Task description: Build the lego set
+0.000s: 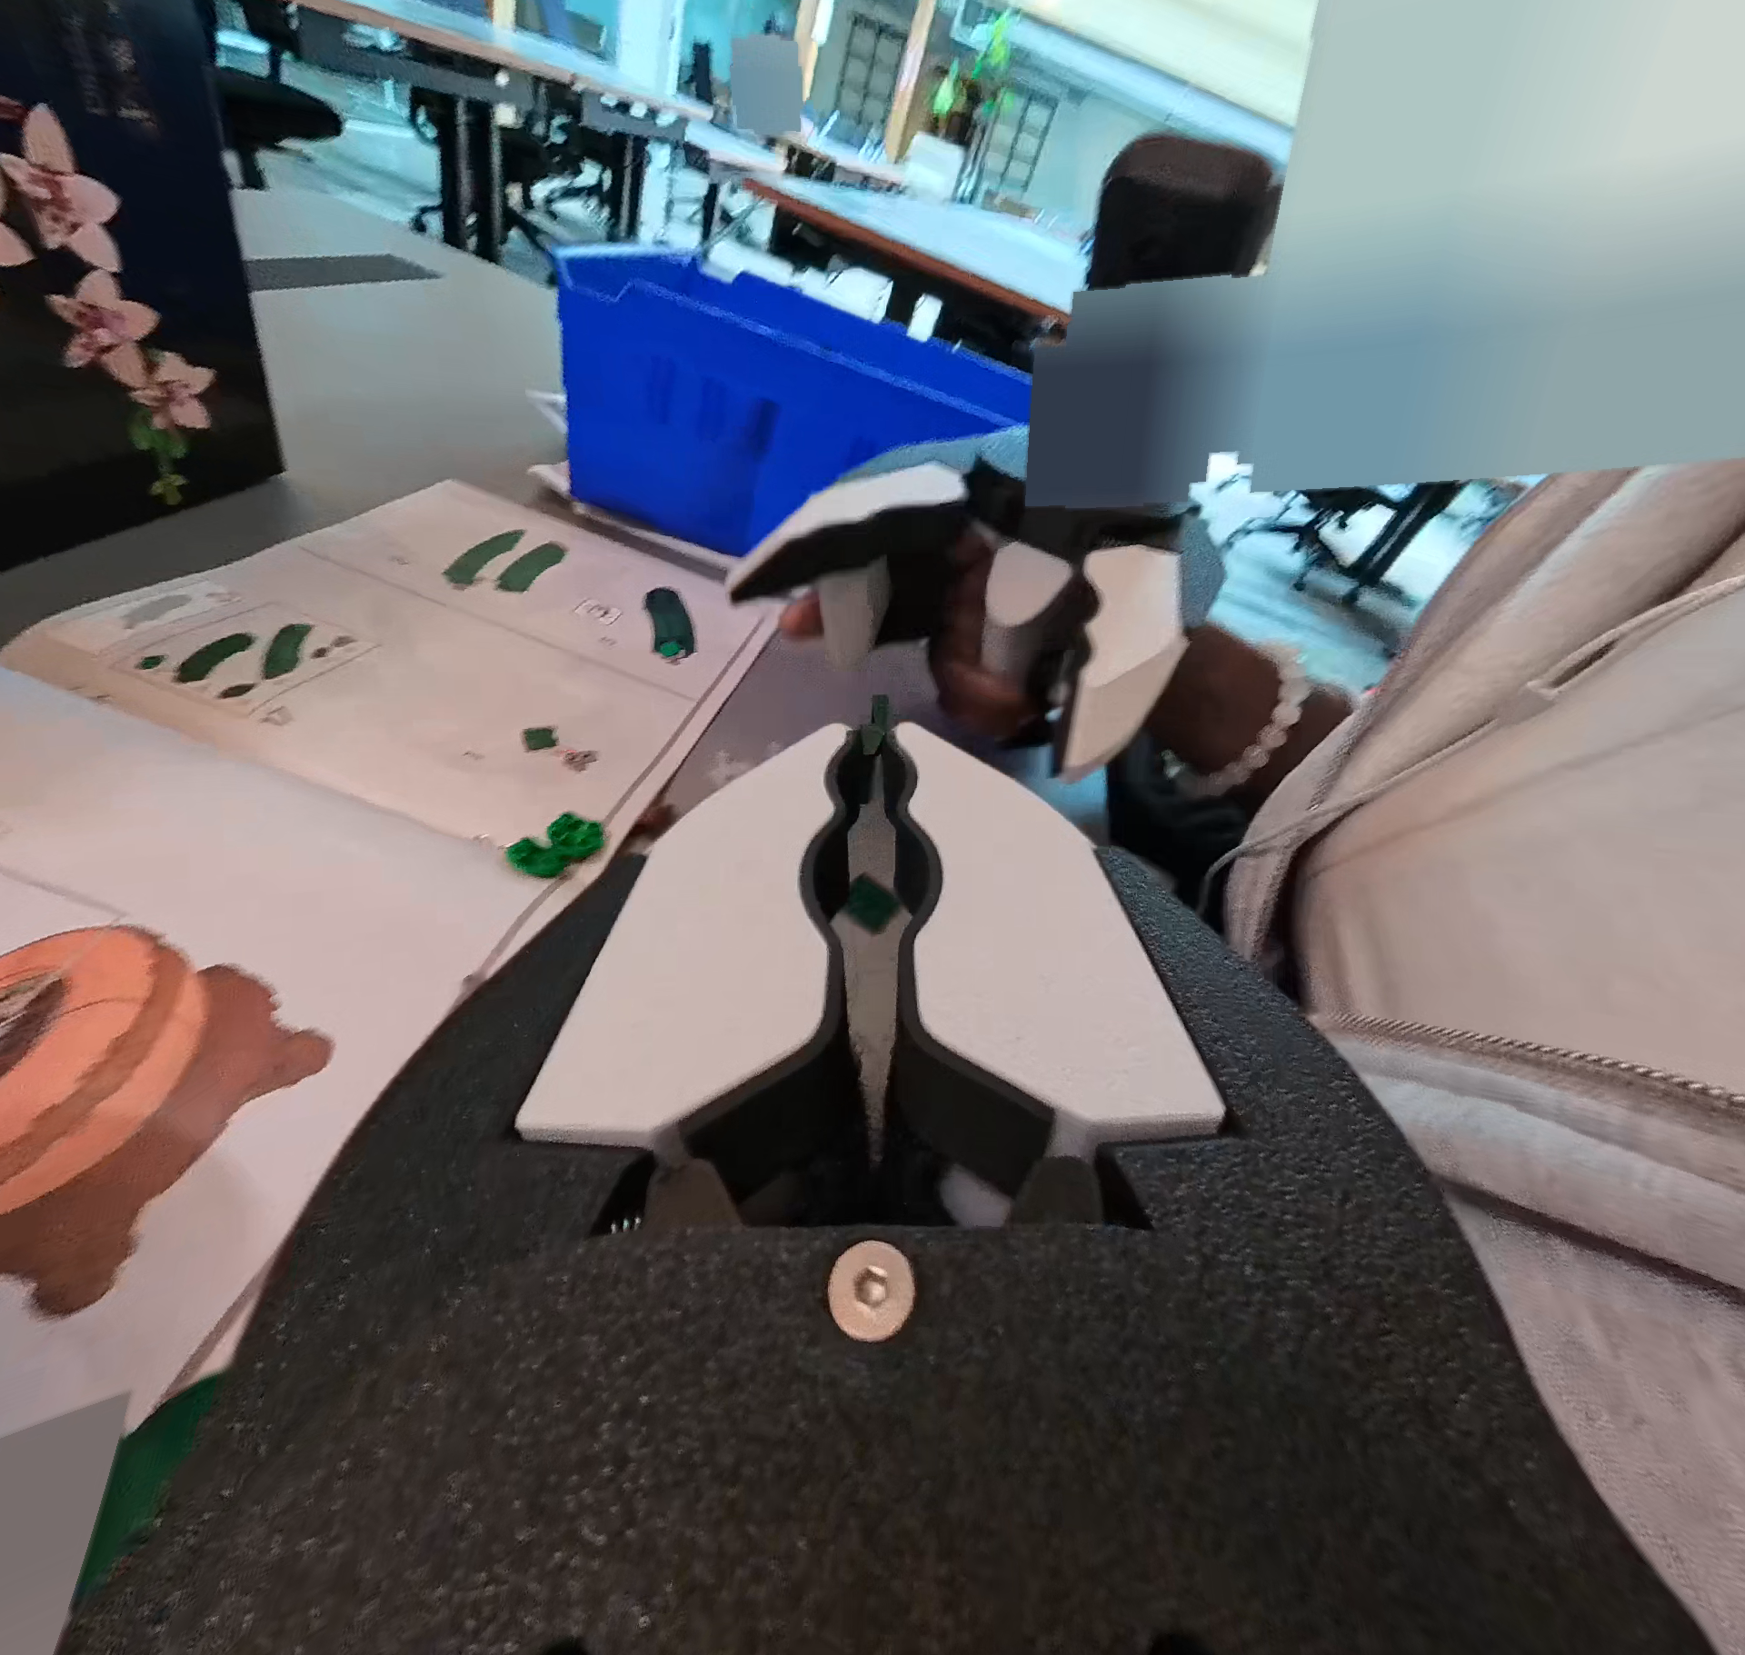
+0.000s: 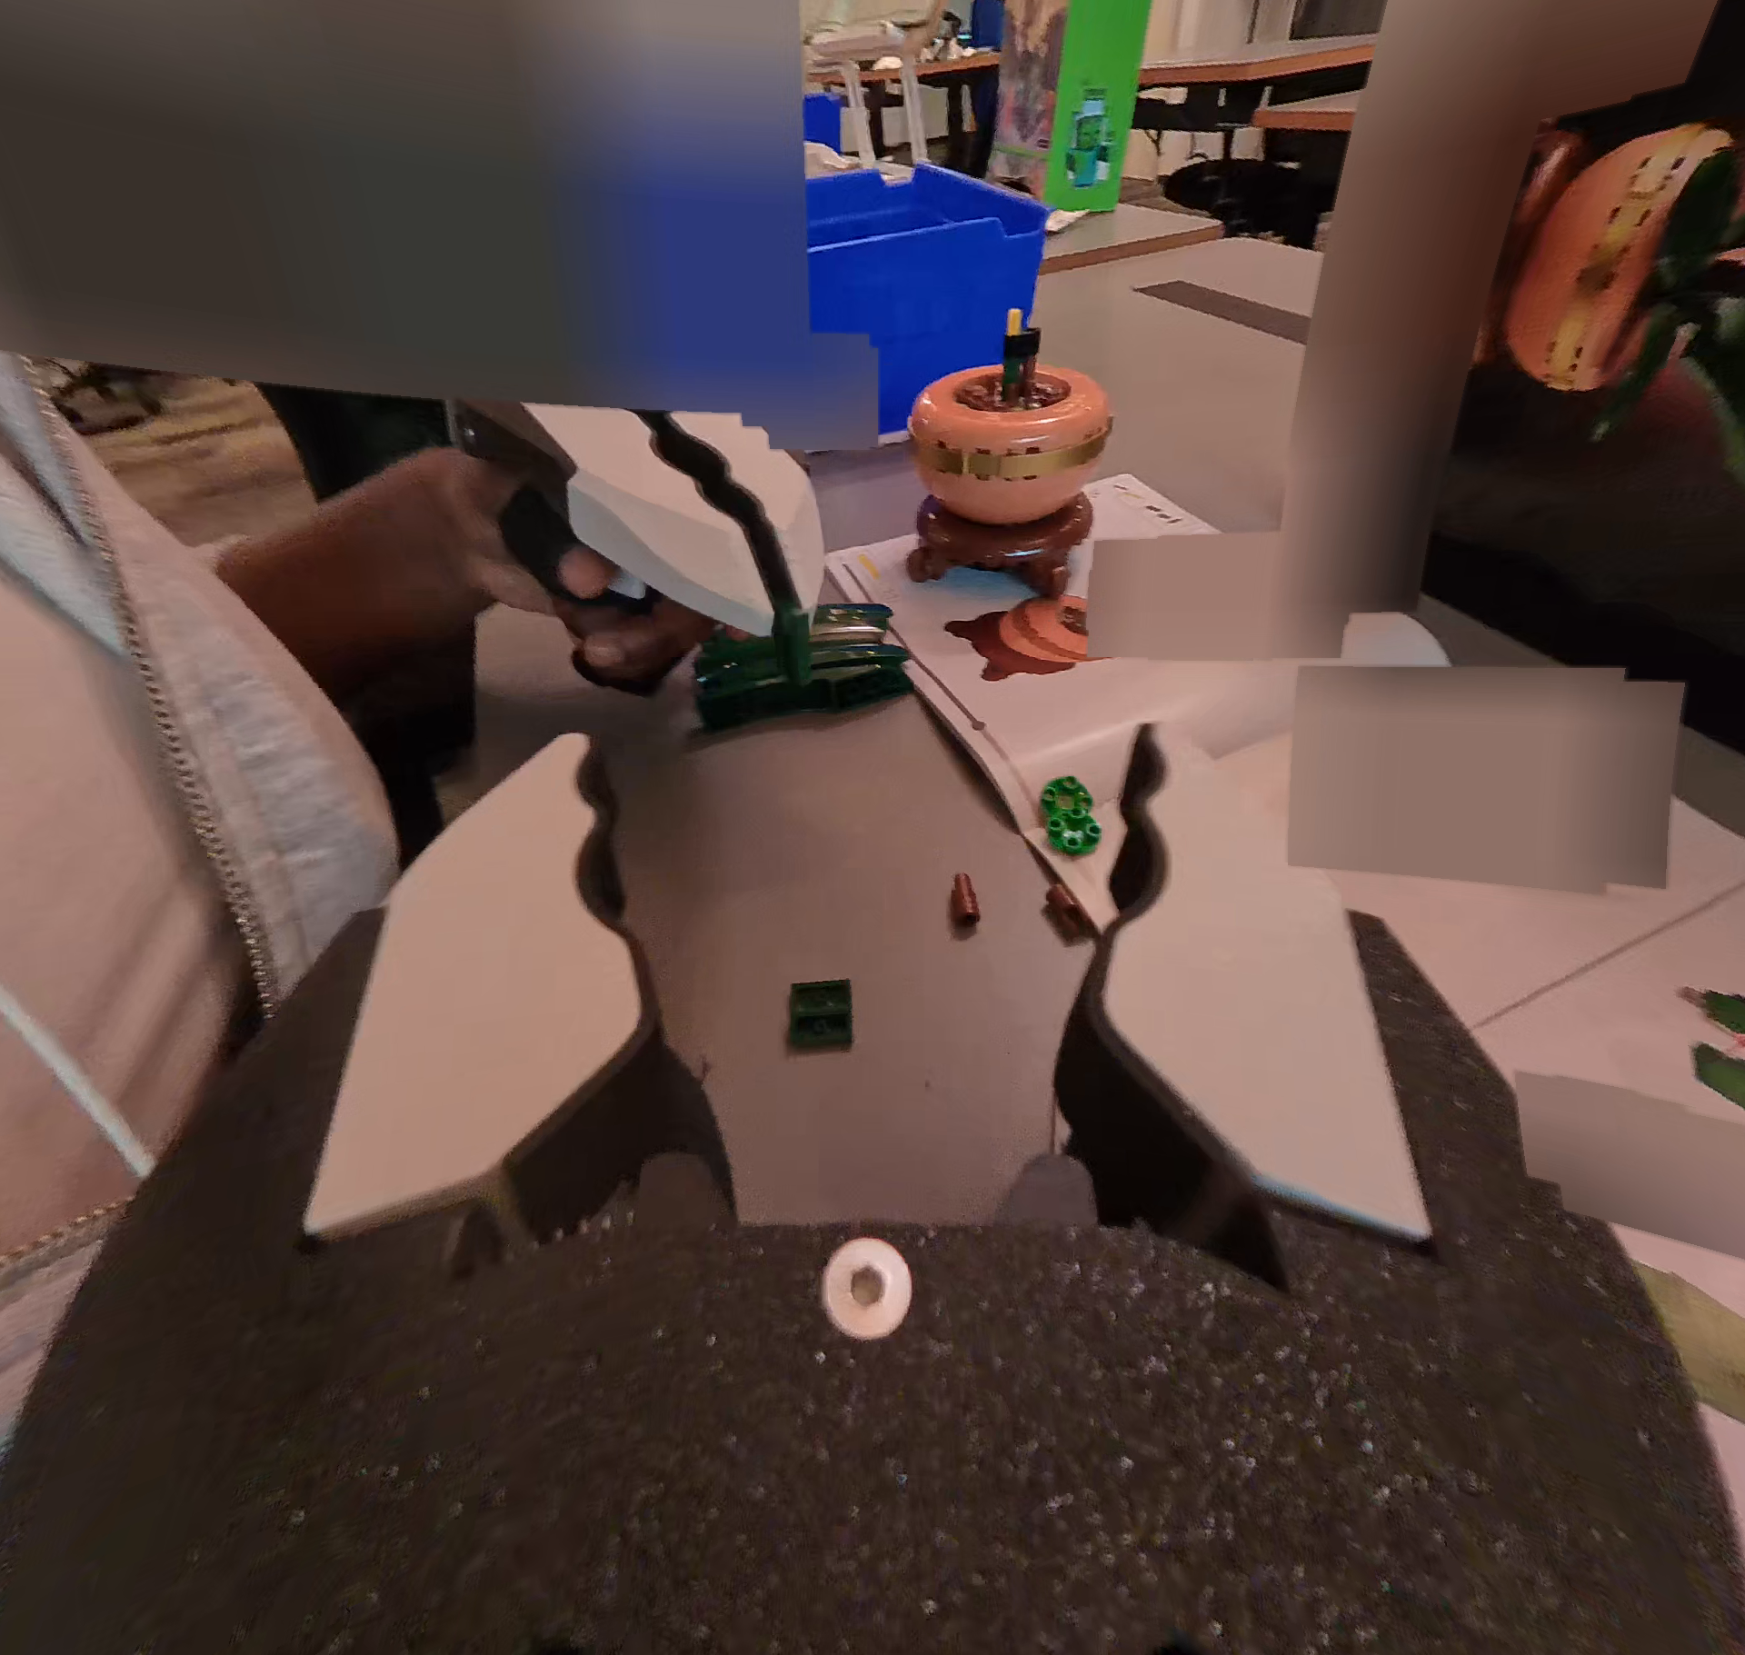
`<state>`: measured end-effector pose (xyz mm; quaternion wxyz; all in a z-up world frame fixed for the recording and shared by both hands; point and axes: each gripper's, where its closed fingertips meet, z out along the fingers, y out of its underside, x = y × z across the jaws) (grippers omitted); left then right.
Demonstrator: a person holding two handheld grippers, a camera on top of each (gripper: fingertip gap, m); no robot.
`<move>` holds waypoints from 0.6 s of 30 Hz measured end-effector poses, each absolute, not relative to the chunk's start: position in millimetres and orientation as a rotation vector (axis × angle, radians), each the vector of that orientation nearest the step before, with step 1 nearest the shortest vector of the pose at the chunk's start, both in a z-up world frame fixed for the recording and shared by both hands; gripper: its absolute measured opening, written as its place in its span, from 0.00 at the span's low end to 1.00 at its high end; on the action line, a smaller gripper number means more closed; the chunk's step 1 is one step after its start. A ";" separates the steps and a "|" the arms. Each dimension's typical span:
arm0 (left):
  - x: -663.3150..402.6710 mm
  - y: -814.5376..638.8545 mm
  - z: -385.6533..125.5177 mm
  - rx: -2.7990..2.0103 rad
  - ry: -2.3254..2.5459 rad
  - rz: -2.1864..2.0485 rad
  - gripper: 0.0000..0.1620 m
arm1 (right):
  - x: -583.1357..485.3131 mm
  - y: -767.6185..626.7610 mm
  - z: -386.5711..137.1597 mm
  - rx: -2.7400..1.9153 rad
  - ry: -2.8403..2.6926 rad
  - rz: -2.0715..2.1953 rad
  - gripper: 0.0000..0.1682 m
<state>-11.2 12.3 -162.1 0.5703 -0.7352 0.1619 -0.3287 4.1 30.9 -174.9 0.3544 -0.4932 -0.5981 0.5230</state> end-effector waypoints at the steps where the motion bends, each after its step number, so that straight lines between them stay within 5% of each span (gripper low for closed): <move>1: -13.7 12.5 -167.2 -1.769 0.389 -0.731 0.02 | 4.0 32.4 -176.2 -1.274 -1.547 1.323 0.66; 3: -16.4 12.3 -178.7 -1.864 0.397 -0.691 0.02 | 4.8 33.8 -178.9 -1.261 -1.560 1.275 0.68; 8: -12.2 9.8 -193.3 -1.998 0.294 -0.884 0.02 | 8.3 29.0 -184.8 -1.213 -1.612 1.220 0.44; 18: -1.0 12.2 -158.5 -1.753 -0.141 -1.561 0.01 | 1.4 8.1 -148.7 -0.743 -1.510 1.005 0.23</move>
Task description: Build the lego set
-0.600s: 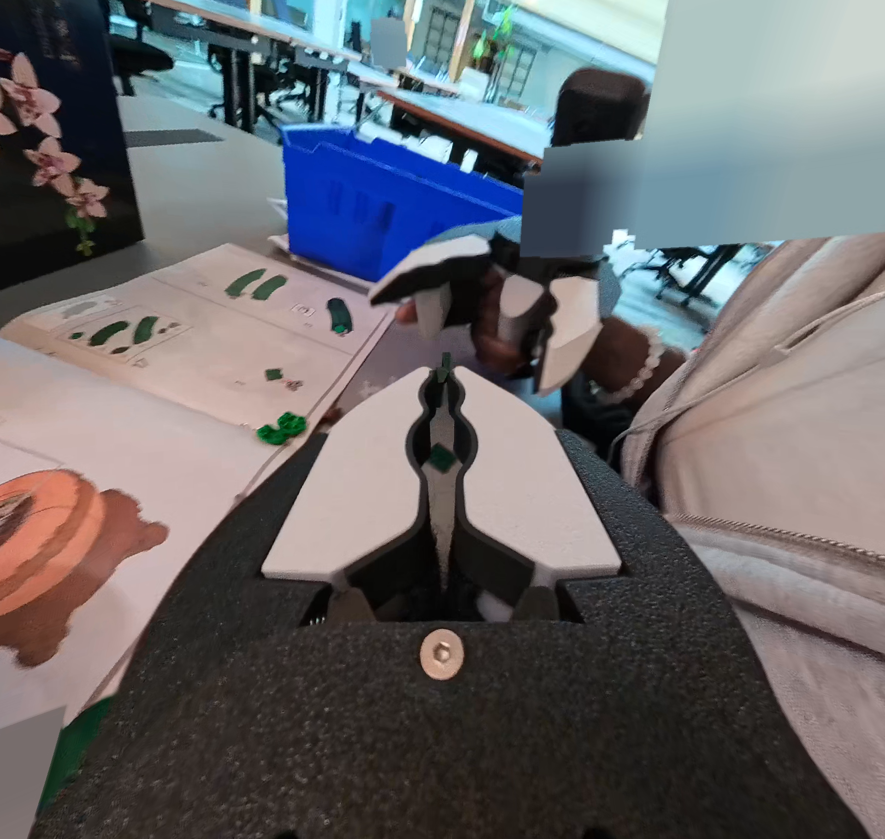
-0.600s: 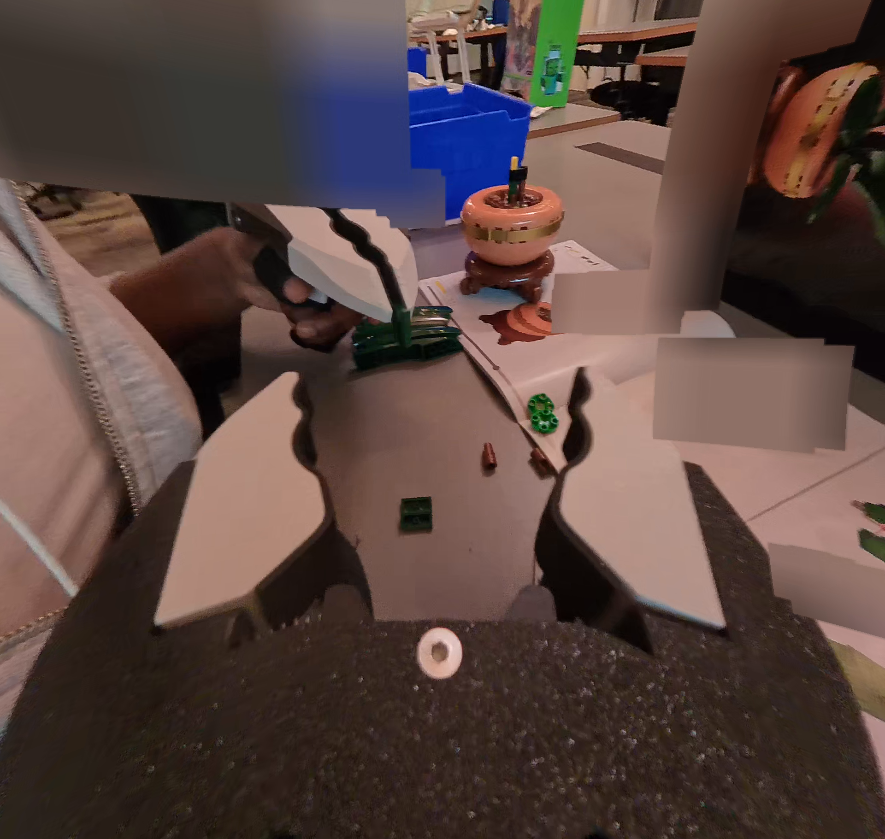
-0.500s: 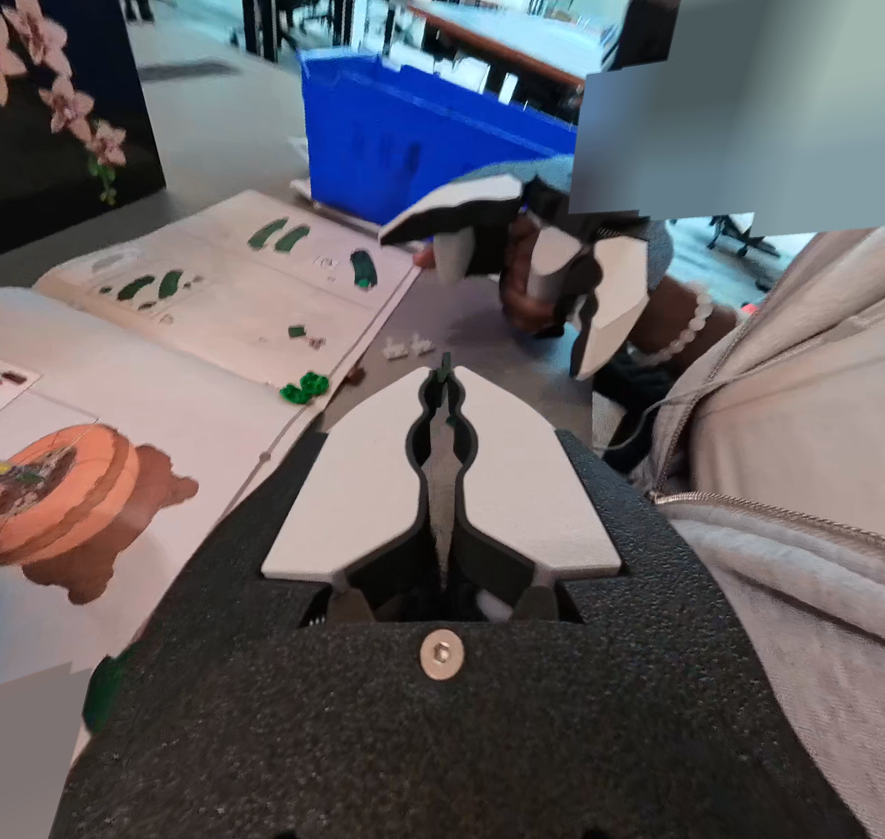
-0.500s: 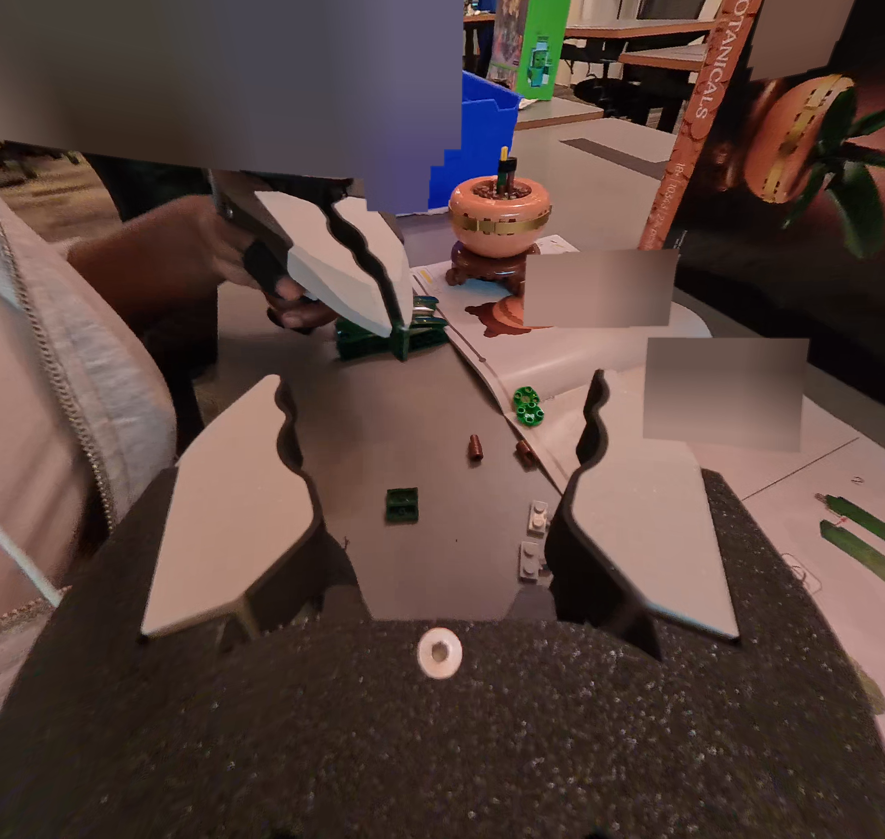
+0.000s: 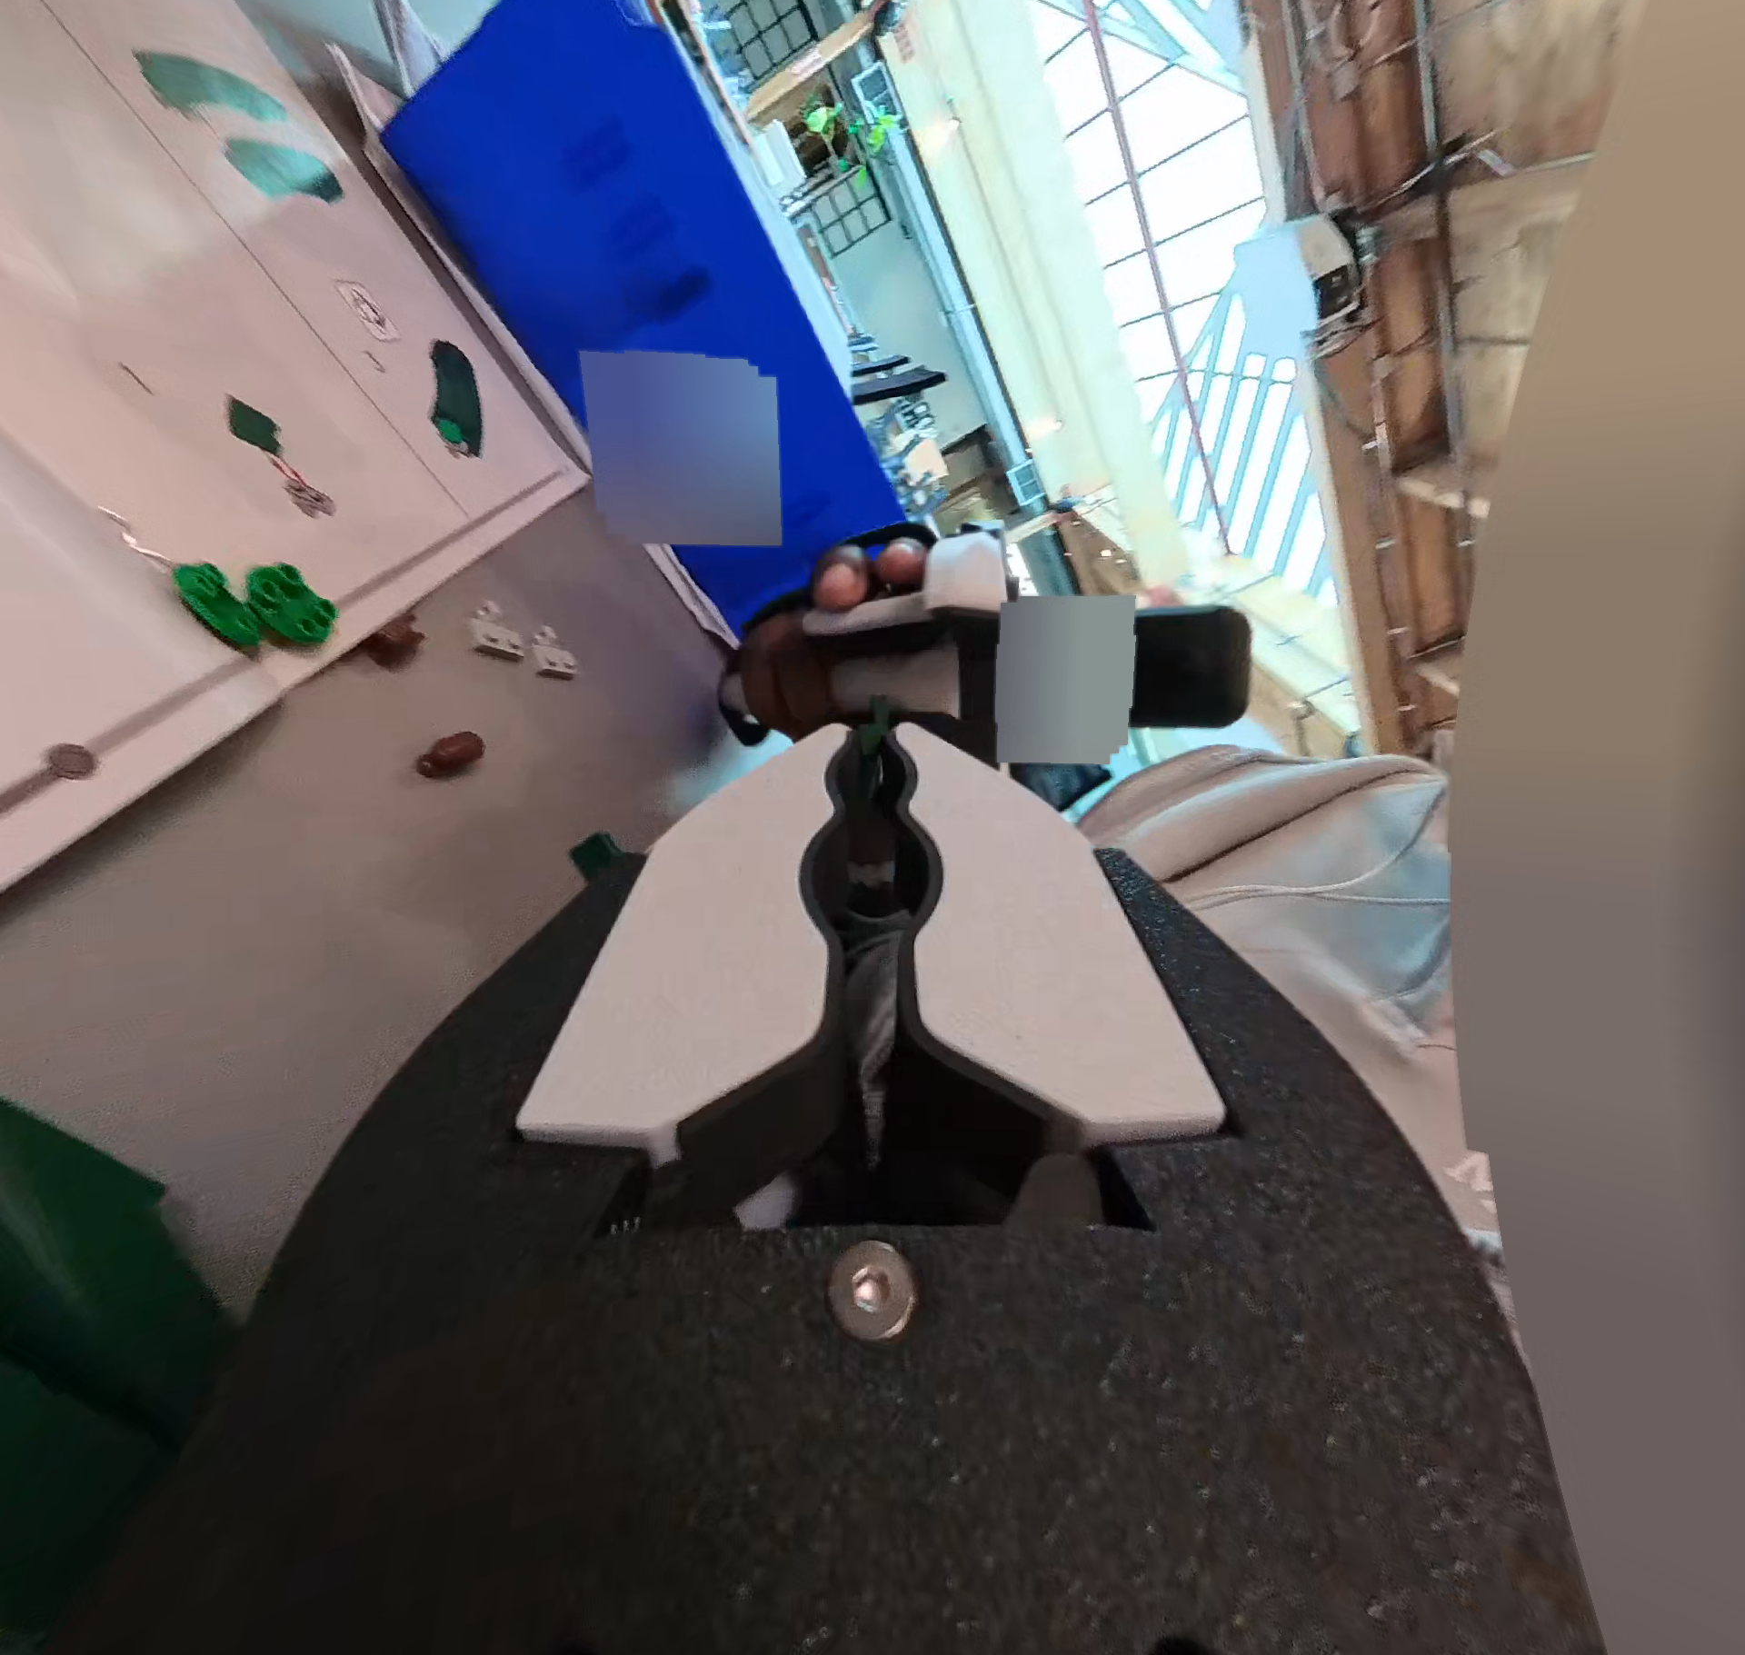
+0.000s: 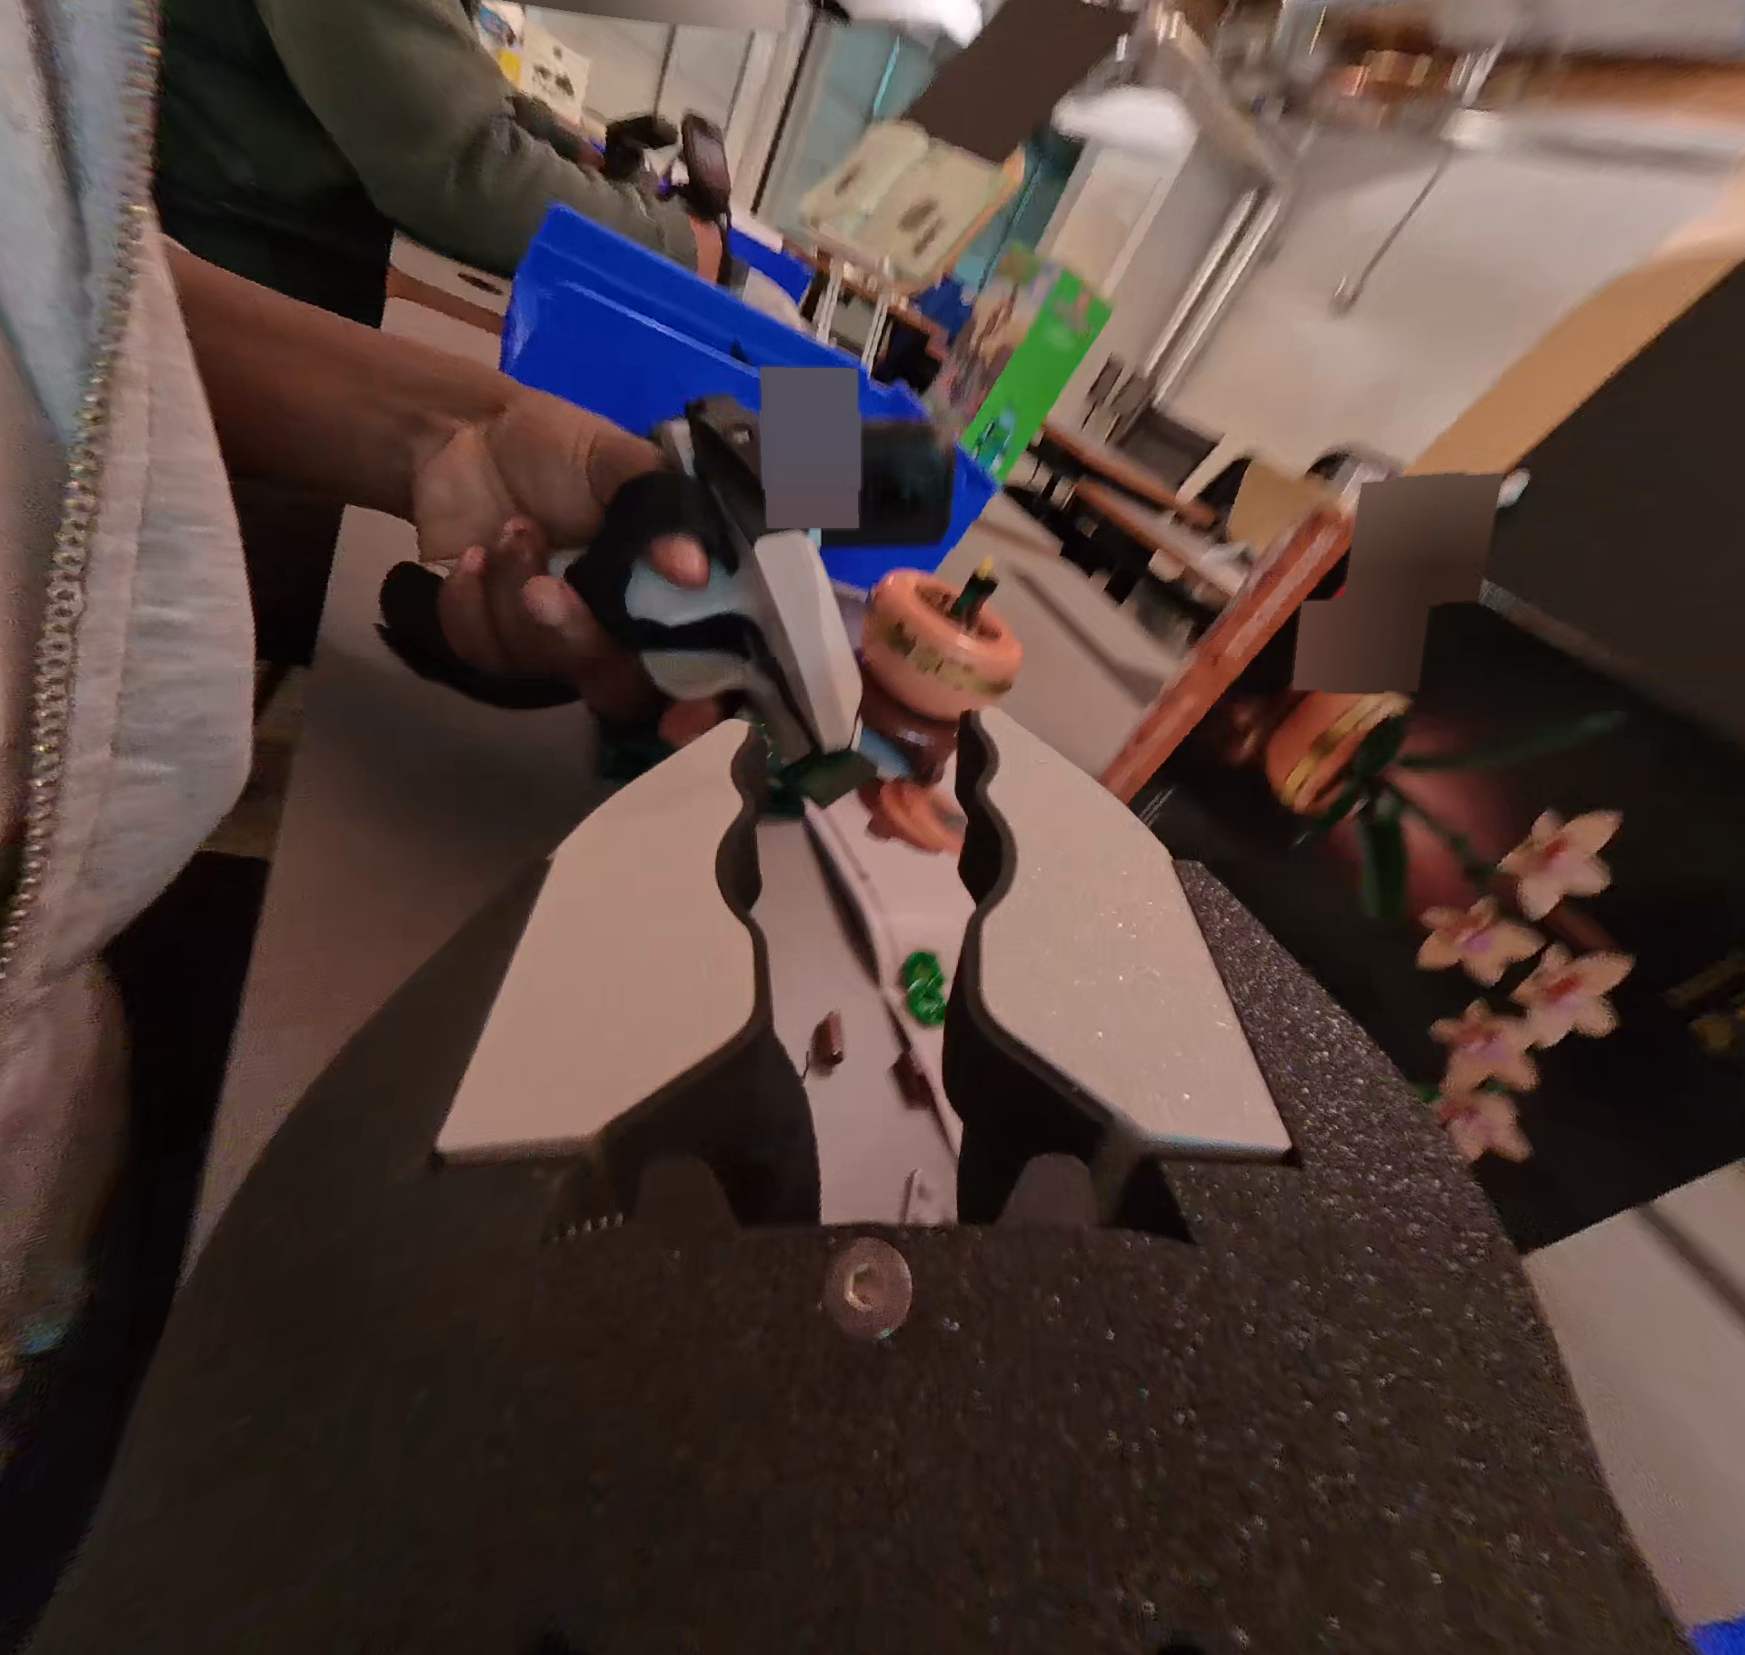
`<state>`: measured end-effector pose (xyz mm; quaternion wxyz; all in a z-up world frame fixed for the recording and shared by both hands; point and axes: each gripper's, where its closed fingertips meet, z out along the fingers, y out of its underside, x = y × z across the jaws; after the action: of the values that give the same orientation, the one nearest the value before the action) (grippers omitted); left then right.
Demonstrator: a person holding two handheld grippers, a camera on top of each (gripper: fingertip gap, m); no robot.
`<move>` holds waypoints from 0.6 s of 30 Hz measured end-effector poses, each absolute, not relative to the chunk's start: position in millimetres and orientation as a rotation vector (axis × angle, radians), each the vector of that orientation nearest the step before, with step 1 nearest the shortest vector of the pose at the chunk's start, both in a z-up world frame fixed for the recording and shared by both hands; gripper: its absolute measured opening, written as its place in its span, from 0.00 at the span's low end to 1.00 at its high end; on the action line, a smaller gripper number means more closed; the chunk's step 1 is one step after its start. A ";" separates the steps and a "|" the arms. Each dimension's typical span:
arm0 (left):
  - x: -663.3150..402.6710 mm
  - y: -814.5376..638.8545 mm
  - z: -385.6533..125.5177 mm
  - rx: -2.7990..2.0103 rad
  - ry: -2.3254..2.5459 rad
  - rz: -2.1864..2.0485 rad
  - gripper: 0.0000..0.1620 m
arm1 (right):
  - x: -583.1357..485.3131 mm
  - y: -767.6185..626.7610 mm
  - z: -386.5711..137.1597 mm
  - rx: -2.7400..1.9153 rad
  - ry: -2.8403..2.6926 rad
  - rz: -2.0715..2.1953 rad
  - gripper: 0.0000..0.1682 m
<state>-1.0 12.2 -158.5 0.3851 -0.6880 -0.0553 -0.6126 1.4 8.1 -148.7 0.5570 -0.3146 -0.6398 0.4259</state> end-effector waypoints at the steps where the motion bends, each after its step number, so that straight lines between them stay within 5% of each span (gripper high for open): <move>1: 1.6 11.0 -157.4 -1.741 -0.145 -1.601 0.01 | 1.0 5.6 -145.4 -0.685 -1.509 0.985 0.23; 18: 25.9 -4.4 -151.8 -1.792 0.076 -1.687 0.02 | 11.7 -9.3 -163.7 -0.514 -1.809 0.952 0.10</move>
<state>25.9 -4.4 -151.8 0.3331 -0.6863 0.0292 -0.6459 11.7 -9.3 -163.7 0.4943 -0.2118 -0.7460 0.3928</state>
